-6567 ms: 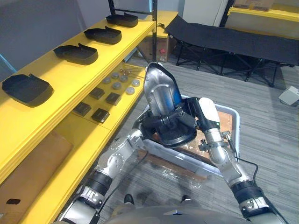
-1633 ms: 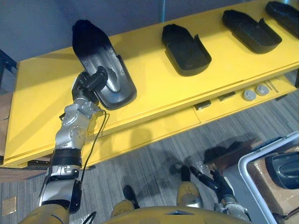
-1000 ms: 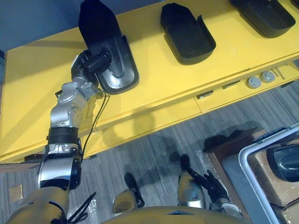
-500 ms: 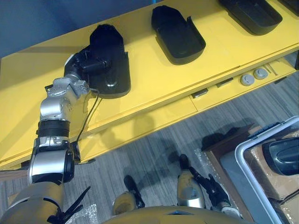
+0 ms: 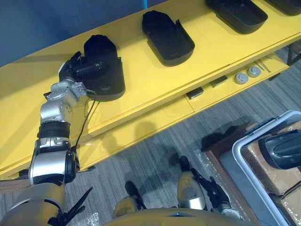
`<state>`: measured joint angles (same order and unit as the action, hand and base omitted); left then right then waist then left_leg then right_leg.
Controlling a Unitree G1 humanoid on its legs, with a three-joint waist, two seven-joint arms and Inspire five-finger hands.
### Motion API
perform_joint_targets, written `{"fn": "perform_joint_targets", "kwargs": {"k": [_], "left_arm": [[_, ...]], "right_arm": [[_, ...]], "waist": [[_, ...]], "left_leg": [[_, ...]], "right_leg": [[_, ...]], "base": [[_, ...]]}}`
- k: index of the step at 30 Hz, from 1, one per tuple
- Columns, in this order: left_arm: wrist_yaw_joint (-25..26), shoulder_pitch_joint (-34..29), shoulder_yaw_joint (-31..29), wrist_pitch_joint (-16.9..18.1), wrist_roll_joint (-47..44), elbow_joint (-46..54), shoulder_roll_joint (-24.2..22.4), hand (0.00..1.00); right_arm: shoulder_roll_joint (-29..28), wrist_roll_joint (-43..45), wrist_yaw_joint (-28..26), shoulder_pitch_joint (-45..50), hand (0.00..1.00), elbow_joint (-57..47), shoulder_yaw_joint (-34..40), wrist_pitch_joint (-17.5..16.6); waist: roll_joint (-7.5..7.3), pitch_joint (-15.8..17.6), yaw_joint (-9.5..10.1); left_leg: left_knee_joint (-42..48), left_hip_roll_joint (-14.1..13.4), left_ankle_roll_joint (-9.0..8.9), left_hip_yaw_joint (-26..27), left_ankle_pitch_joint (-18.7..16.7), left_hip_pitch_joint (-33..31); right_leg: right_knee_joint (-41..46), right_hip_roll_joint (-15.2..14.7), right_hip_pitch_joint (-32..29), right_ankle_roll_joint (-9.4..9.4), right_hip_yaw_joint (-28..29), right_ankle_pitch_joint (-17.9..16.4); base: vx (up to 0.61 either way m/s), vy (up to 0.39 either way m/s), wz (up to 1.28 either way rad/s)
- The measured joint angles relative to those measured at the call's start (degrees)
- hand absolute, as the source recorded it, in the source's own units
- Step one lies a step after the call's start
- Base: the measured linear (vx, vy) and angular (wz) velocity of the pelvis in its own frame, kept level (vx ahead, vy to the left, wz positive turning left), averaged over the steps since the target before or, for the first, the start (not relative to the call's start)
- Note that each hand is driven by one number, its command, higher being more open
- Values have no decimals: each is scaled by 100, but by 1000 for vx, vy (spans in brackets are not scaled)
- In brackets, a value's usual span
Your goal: Walk over and take three plastic housings, then place them on the shelf
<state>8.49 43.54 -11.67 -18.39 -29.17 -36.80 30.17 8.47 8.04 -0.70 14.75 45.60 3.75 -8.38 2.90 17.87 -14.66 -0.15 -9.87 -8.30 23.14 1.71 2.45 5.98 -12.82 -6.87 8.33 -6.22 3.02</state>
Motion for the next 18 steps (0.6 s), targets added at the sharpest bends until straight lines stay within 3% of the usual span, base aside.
{"fn": "perform_joint_targets", "kwargs": {"k": [4, 9, 11, 18], "left_arm": [[654, 15, -84, 220, -7, -55, -128, 100], [2048, 47, -376, 635, 63, -162, -267, 100], [2384, 44, -490, 690, 81, -185, -267, 100], [2607, -166, -328, 709, 273, 20, -268, 100]], "right_arm": [[-2, 149, 19, 0, 100, 102, -76, -104], [-3, 164, 196, 15, 100, 195, -155, -261], [-3, 163, 256, 30, 100, 200, -155, -316], [-37, 113, 678, 99, 100, 69, -147, -690]], "waist": [[8, 1, -54], [11, 0, -119], [11, -1, -118], [27, -40, -83]], "left_leg": [[6, -42, -16, 1, 12, 11], [8, -96, -38, -2, 39, 86], [8, -96, -39, -25, 38, 109], [6, -115, -61, -167, 23, 246]], "right_leg": [[14, 39, 0, -11, -3, -5], [85, 88, 20, -26, -18, -15], [76, 87, 65, -27, -41, -15], [-146, 91, 429, 5, -216, 18]], "base": [[0, 0, 0], [0, 0, 0], [3, -4, 6], [6, -2, 11]]}}
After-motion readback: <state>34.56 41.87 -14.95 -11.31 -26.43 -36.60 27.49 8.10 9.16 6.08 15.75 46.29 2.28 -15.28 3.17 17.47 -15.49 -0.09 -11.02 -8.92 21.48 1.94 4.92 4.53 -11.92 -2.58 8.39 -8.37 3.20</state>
